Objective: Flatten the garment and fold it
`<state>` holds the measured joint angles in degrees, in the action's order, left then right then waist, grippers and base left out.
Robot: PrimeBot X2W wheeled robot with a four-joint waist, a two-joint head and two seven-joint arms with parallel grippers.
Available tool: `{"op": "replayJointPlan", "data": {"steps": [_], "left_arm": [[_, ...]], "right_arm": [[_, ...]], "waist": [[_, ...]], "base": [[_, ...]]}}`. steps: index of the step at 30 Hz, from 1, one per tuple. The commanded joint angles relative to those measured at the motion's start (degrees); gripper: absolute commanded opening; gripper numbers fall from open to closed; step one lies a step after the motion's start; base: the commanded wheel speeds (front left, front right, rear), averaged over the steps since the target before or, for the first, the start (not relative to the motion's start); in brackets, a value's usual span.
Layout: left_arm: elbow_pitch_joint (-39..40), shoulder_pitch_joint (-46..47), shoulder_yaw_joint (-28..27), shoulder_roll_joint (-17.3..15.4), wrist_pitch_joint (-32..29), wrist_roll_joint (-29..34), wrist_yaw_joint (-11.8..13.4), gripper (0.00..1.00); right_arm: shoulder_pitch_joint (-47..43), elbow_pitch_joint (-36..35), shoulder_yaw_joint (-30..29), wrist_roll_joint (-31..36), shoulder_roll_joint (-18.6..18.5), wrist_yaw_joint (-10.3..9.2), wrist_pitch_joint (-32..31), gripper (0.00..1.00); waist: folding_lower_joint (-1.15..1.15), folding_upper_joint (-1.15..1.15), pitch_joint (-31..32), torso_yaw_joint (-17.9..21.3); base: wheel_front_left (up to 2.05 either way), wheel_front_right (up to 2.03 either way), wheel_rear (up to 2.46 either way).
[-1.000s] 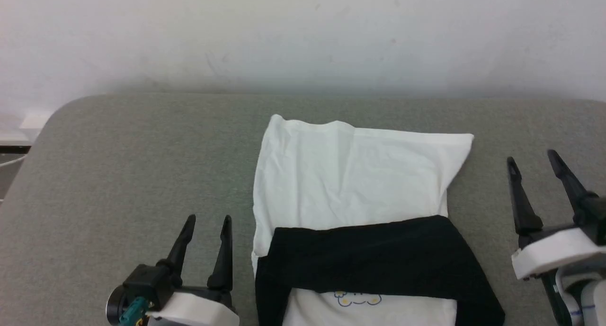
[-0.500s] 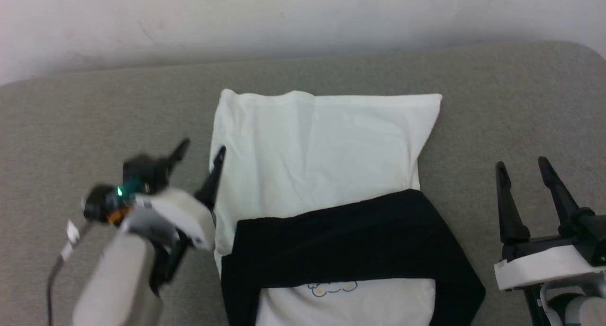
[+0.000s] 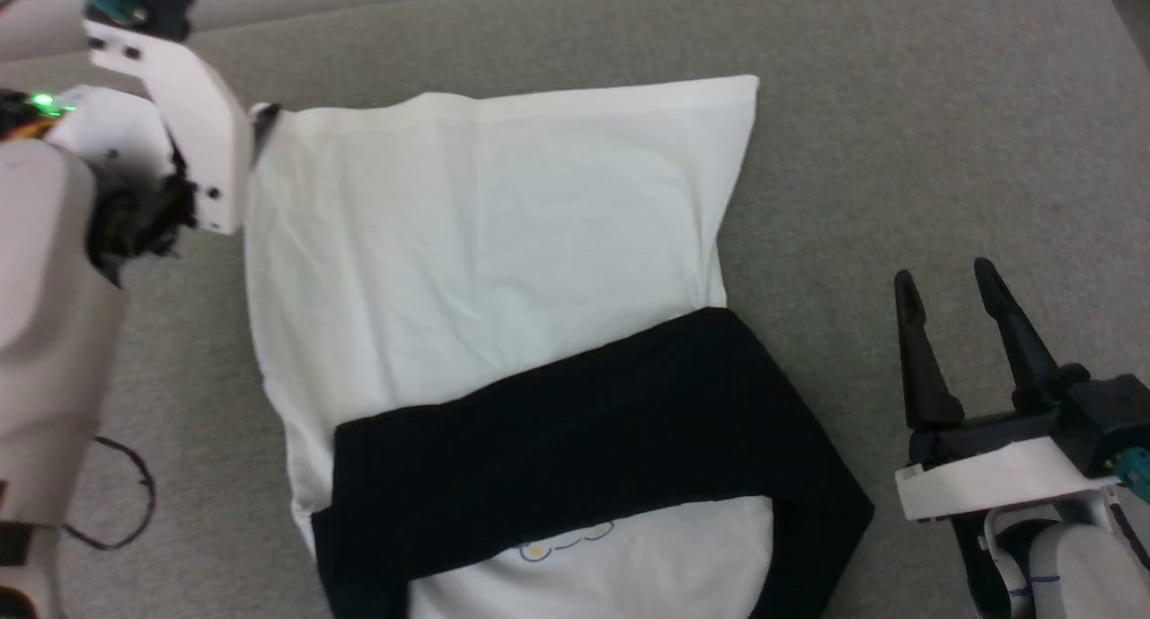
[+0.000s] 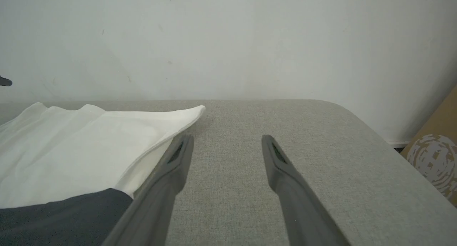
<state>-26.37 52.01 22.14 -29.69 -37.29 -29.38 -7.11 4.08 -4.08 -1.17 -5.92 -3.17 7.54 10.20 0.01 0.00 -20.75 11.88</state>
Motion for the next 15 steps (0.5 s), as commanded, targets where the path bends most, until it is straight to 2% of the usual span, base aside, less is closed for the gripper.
{"op": "replayJointPlan", "data": {"steps": [1, 6, 15], "left_arm": [[-1.92, 1.95, 0.75, -1.46, -2.58, -0.92, -0.36, 1.0], [-5.93, 5.09, 2.03, -4.25, -8.49, -2.63, -0.36, 1.0], [-10.66, 5.25, 2.97, -5.78, -12.68, -2.83, 0.07, 1.0]], "right_arm": [[1.01, 0.69, 0.37, -0.53, 0.22, -0.05, 0.7, 1.0], [1.7, 2.75, 1.35, -1.94, 0.27, -0.05, 1.93, 1.0], [2.63, 5.05, 1.82, -2.79, 0.28, -0.05, 3.11, 1.0]], "waist": [[-0.01, 0.0, -5.43, 5.47], [-0.01, 0.0, -7.34, 7.23], [-0.01, 0.0, -8.96, 8.06]], "base": [[0.0, 0.0, 0.0], [0.0, 0.0, 0.0], [0.0, 0.0, 0.0]]}}
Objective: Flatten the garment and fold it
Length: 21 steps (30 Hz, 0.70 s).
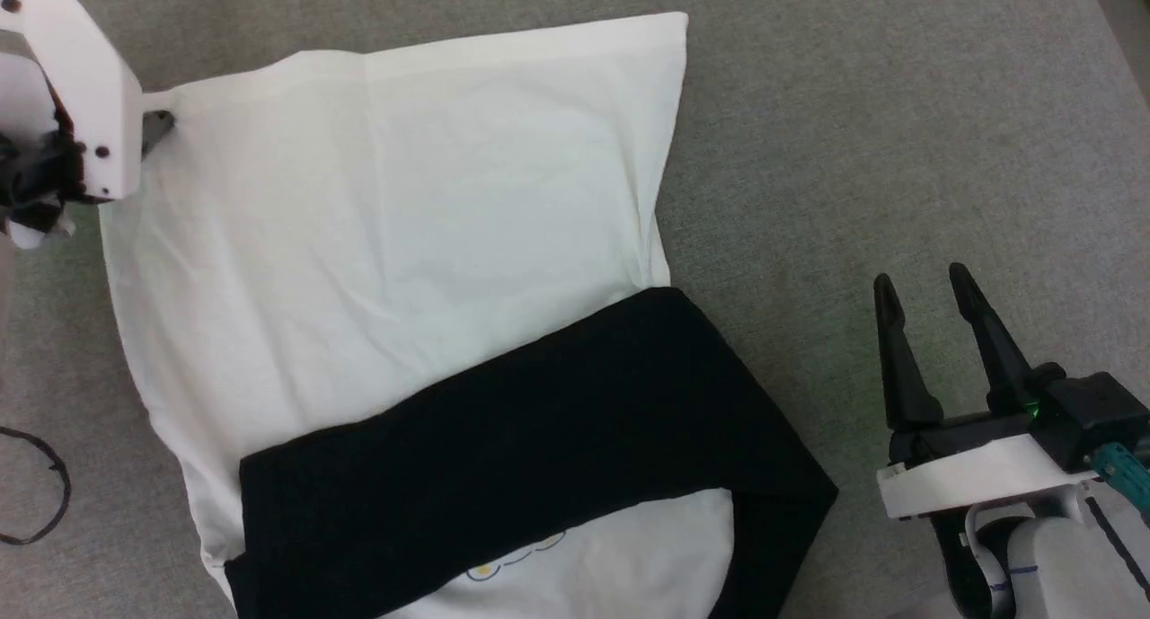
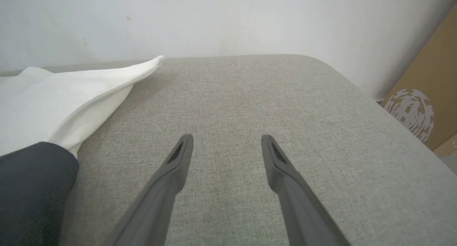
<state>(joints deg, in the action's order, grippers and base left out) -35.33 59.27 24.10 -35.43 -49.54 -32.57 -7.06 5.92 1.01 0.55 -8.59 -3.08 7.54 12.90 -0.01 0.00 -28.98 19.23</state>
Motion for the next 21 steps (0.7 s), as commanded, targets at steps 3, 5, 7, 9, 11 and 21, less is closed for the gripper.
{"op": "replayJointPlan", "data": {"steps": [3, 5, 7, 9, 11, 21], "left_arm": [[-3.06, -2.99, 1.02, 0.68, -4.5, -1.92, -0.02, 0.0], [-2.57, -3.41, 0.95, 1.04, -5.36, -3.14, -0.09, 0.0], [-1.56, -3.65, 0.42, 1.4, -2.77, -3.44, -0.09, 0.0], [-0.75, -3.92, 0.16, 1.91, 0.63, -3.32, -0.11, 0.0], [0.06, -4.11, -0.14, 2.61, 4.78, -3.02, -0.13, 0.0], [7.45, -7.83, 0.29, 5.98, 23.94, -0.91, -0.23, 0.0]], "right_arm": [[0.96, 0.46, -0.4, 0.13, 0.2, -0.05, 0.56, 1.0], [1.08, 0.68, -0.95, 0.56, 0.2, -0.05, 0.46, 1.0], [1.27, 0.8, -1.52, 1.29, 0.2, -0.05, -0.05, 1.0], [1.56, 0.68, -1.96, 2.38, 0.2, -0.05, -1.0, 1.0], [1.92, 0.29, -2.44, 2.95, -0.08, -0.05, -2.39, 1.0], [8.92, -3.52, 1.88, -6.9, -14.12, -0.05, -22.45, 1.0]], "waist": [[0.01, 0.0, -0.68, 0.24], [0.01, 0.0, -0.36, -0.42], [0.01, 0.0, 0.23, -1.25], [0.01, 0.0, 1.15, -2.35], [0.01, 0.0, 2.5, -3.71], [0.01, 0.0, 8.5, -12.13]], "base": [[0.0, 0.0, 0.0], [0.0, 0.0, 0.0], [0.0, 0.0, 0.0], [0.0, 0.0, 0.0], [0.0, 0.0, 0.0], [0.0, 0.0, 0.0]]}}
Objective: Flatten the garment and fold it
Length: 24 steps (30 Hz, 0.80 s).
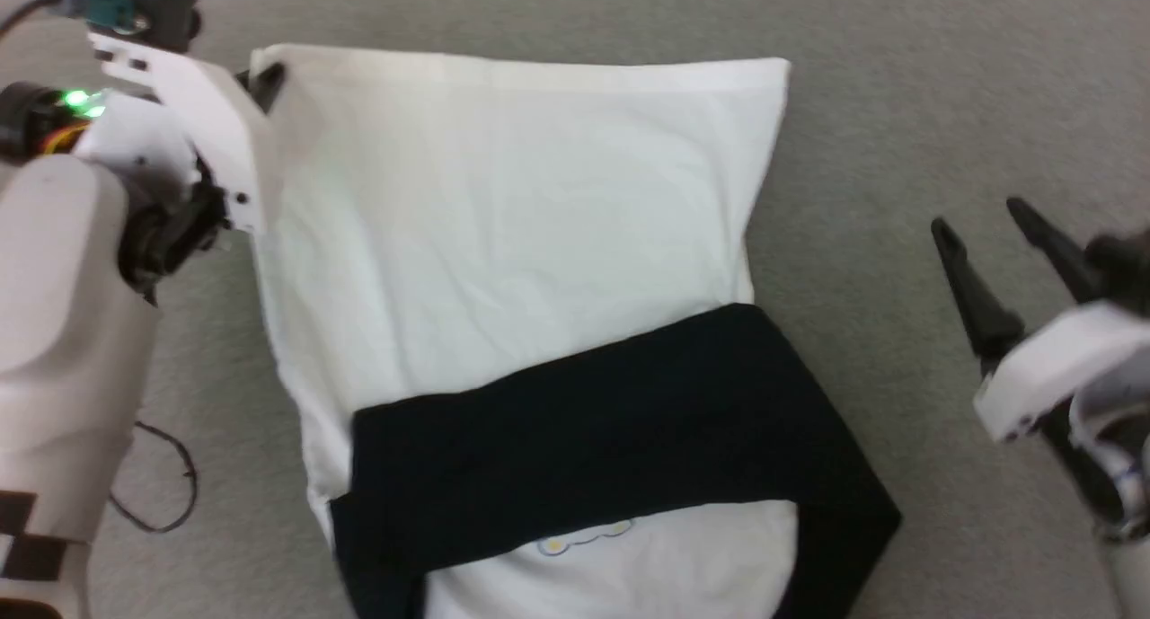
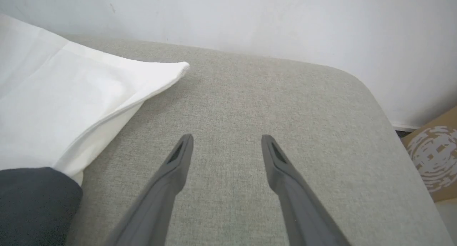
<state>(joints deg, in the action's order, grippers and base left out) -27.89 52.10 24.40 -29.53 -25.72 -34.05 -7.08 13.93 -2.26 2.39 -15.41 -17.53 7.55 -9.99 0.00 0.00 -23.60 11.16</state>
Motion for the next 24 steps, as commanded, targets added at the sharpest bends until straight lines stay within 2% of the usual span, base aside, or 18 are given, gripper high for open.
{"op": "replayJointPlan", "data": {"steps": [1, 5, 8, 11, 17, 24], "left_arm": [[1.36, -1.12, 0.24, 0.41, 1.11, 0.73, -0.21, 0.0], [7.19, -2.91, 1.25, 1.33, 3.54, 1.31, -0.07, 0.0], [11.62, -4.08, 2.15, 2.2, 4.44, 1.68, 0.21, 0.0], [15.16, -4.92, 3.16, 3.1, 5.02, 2.01, 0.38, 0.0], [19.22, -5.29, 6.02, 5.36, 5.97, 2.86, 0.28, 0.0], [20.58, -4.46, 8.3, 7.25, 6.76, 3.42, 0.16, 0.0]], "right_arm": [[2.42, -0.35, 0.78, -2.06, -1.21, -0.06, -2.65, 1.0], [9.92, 0.38, 4.29, -9.13, -6.71, -0.06, -14.56, 1.0], [16.5, 3.72, 6.85, -12.85, -10.17, -0.06, -23.51, 1.0], [22.92, 8.07, 10.06, -15.0, -12.54, -0.06, -29.19, 1.0], [32.56, 17.65, 15.95, -16.94, -14.23, -0.06, -34.2, 1.0], [37.21, 27.56, 22.47, -15.54, -16.16, -0.06, -35.01, 1.0]], "waist": [[0.0, 0.0, 3.25, -5.11], [0.0, 0.0, 2.65, -8.83], [0.0, 0.0, 1.2, -11.76], [0.0, 0.0, -0.38, -14.12], [0.0, 0.0, -3.05, -18.01], [0.0, 0.0, -4.83, -20.92]], "base": [[0.0, 0.0, 0.0], [0.0, 0.0, 0.0], [0.0, 0.0, 0.0], [0.0, 0.0, 0.0], [0.0, 0.0, 0.0], [0.0, 0.0, 0.0]]}}
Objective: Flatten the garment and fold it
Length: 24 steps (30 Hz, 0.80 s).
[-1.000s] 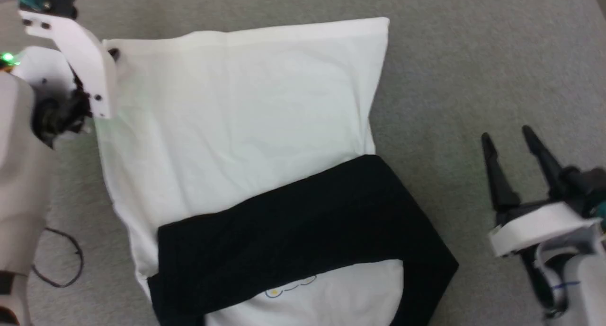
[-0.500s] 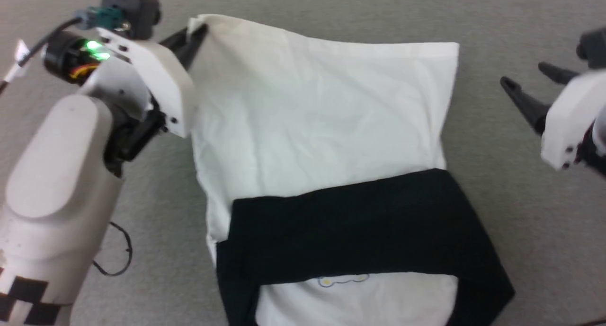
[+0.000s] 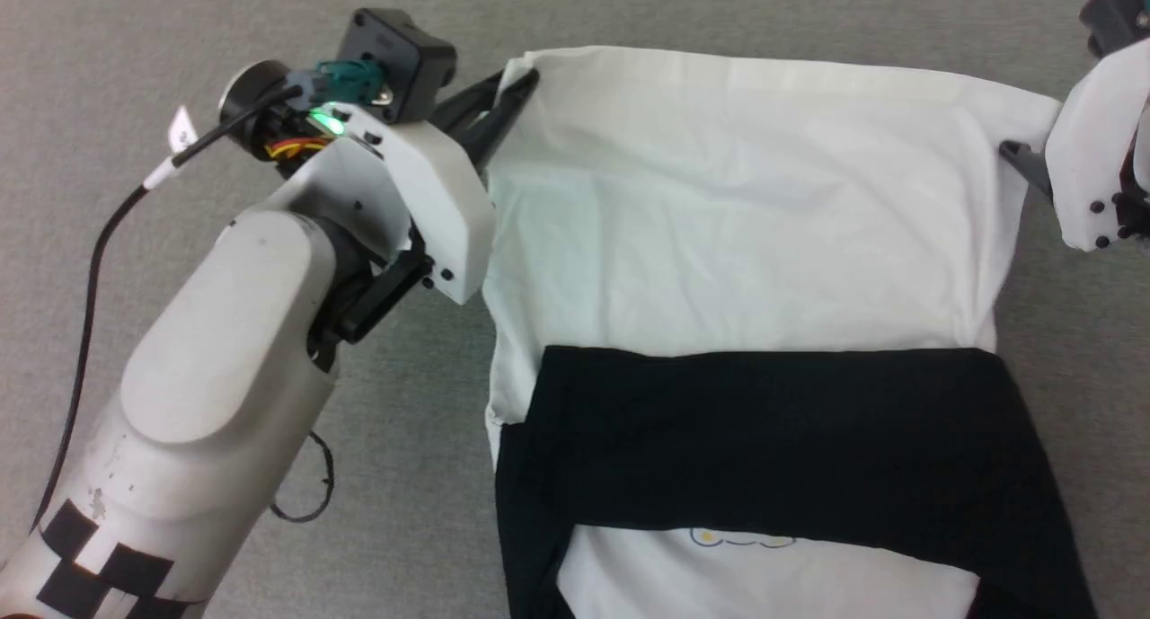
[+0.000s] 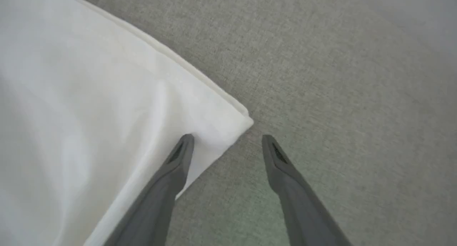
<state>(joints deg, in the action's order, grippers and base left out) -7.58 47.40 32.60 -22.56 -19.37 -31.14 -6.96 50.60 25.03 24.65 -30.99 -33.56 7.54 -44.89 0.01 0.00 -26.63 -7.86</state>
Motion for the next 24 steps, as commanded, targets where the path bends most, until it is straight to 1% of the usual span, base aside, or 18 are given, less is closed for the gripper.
{"op": "replayJointPlan", "data": {"steps": [1, 6, 7, 8, 11, 13, 17, 24], "left_arm": [[0.35, 0.35, 0.29, 0.47, 0.55, 0.52, 0.03, 0.0], [0.07, 0.67, 1.15, 1.19, 1.37, 0.34, -0.05, 0.0], [-0.14, 0.68, 1.28, 1.31, 1.55, 0.21, -0.07, 0.0], [-0.44, 0.7, 1.38, 1.37, 1.76, 0.13, -0.09, 0.0], [-1.83, 0.83, 1.32, 1.18, 2.56, -0.07, -0.12, 0.0], [-2.91, 0.91, 0.91, 1.13, 3.43, -0.25, -0.06, 0.0], [-5.56, 1.58, -0.23, 0.8, 6.03, 0.16, 0.52, 0.0], [-11.55, 5.23, -3.07, 0.94, 12.14, 0.83, 1.67, 0.0]], "right_arm": [[0.77, 1.47, 0.78, -0.23, -0.23, -0.05, 0.02, 1.0], [0.62, 5.29, 5.27, -1.76, -1.16, -0.05, 0.69, 1.0], [0.41, 5.69, 6.46, -2.1, -1.57, -0.05, 0.72, 0.55], [0.26, 5.82, 7.84, -2.28, -2.14, -0.05, 0.9, 0.0], [0.46, 5.99, 11.04, -3.11, -3.92, -0.05, 2.42, 0.0], [1.56, 6.47, 11.63, -3.2, -4.69, -0.05, 5.29, 0.0], [4.56, 7.66, 12.58, -2.33, -4.98, -0.05, 12.56, 0.0], [11.53, 11.49, 13.87, 0.67, -3.87, -0.05, 26.76, 0.0]], "waist": [[-0.01, 0.0, -2.04, -2.19], [-0.01, 0.0, -2.64, -2.96], [-0.01, 0.0, -2.64, -3.01], [-0.01, 0.0, -2.62, -3.01], [-0.01, 0.0, -2.2, -2.56], [-0.01, 0.0, -1.67, -2.01], [-0.01, 0.0, -0.08, -0.47], [-0.01, 0.0, 1.81, 2.31]], "base": [[0.0, 0.0, 0.0], [0.0, 0.0, 0.0], [0.0, 0.0, 0.0], [0.0, 0.0, 0.0], [0.0, 0.0, 0.0], [0.0, 0.0, 0.0], [0.0, 0.0, 0.0], [0.0, 0.0, 0.0]]}}
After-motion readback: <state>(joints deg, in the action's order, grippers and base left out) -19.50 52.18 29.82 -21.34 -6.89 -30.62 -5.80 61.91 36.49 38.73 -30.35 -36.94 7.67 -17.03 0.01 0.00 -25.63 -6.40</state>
